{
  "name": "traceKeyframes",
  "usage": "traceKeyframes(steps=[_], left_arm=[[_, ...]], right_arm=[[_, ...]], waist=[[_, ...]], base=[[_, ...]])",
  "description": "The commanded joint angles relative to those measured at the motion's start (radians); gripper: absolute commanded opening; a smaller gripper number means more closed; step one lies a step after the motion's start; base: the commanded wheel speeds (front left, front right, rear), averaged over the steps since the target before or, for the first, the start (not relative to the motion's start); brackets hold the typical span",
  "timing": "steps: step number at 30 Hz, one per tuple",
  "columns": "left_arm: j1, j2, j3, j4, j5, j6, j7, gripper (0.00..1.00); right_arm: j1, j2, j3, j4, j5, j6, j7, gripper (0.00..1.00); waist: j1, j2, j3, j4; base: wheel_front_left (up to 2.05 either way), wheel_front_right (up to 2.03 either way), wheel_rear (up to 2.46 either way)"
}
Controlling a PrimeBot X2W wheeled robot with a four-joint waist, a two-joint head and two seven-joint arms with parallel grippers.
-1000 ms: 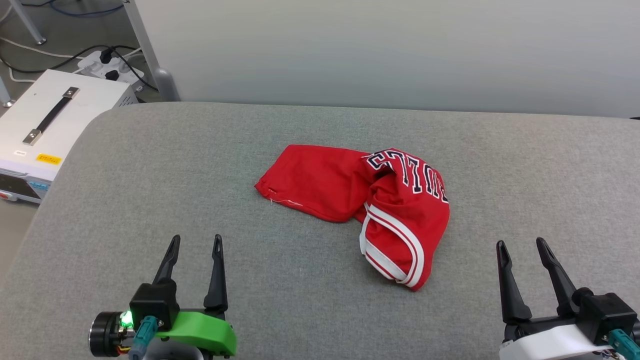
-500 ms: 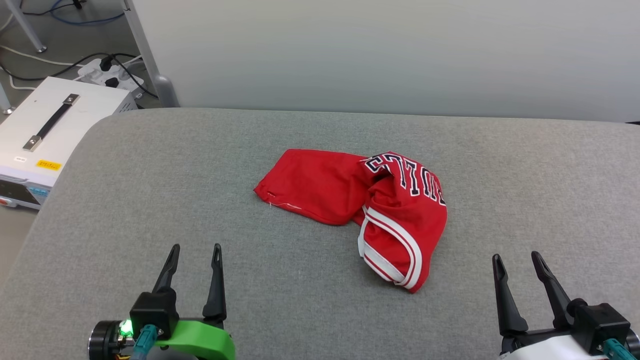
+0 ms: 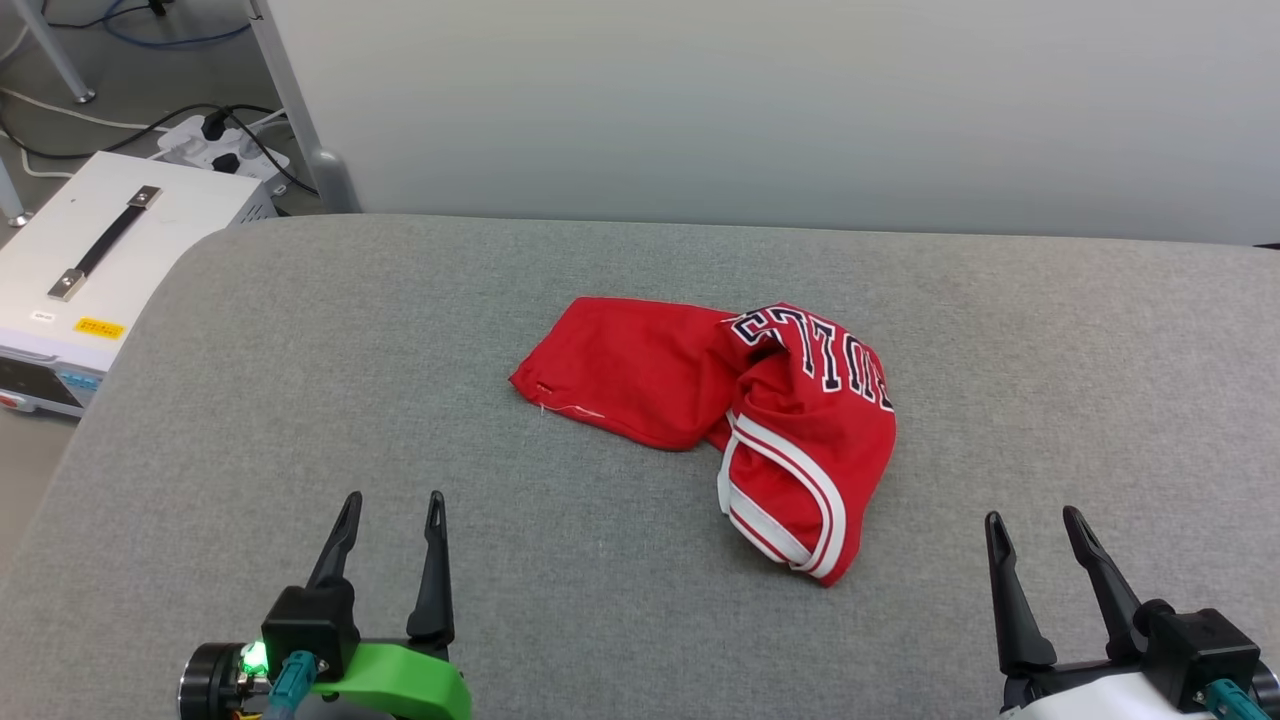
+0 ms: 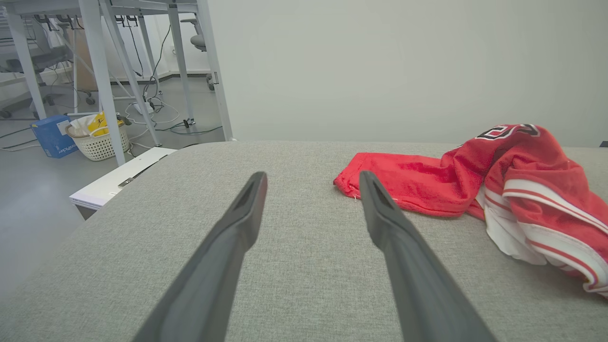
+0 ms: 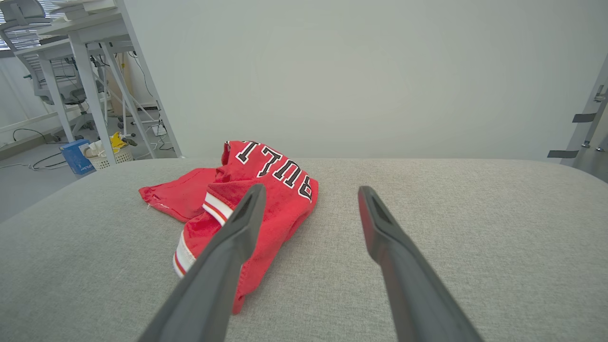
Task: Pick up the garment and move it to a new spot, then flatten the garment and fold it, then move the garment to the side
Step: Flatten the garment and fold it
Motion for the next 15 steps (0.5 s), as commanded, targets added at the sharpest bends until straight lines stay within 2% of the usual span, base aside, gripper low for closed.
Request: traceKeyframes(steps=[1,11,15], left_arm=[[0.011,-0.005,0.006,0.004,0.009,-0.004,-0.006,1.0],[-0.001,-0.013,0.011,0.007,0.016,-0.011,-0.006,1.0],[-0.01,-0.015,0.014,0.007,0.019,-0.015,-0.006,1.0]], right_arm=[[0.005,-0.002,-0.002,0.003,0.005,-0.001,-0.005,1.0],[-0.109,-0.005,-0.033,-0.095,-0.059,-0.001,-0.005,1.0],[-0.215,-0.057,-0.011,-0.148,-0.062,-0.001,-0.005,1.0]], waist=[[0.0,-0.0001,0.0,0.001],[0.0,-0.0001,0.013,0.011],[0.0,-0.0001,0.027,0.016]], base=[[0.0,0.0,0.0],[0.0,0.0,0.0],[0.0,0.0,0.0]])
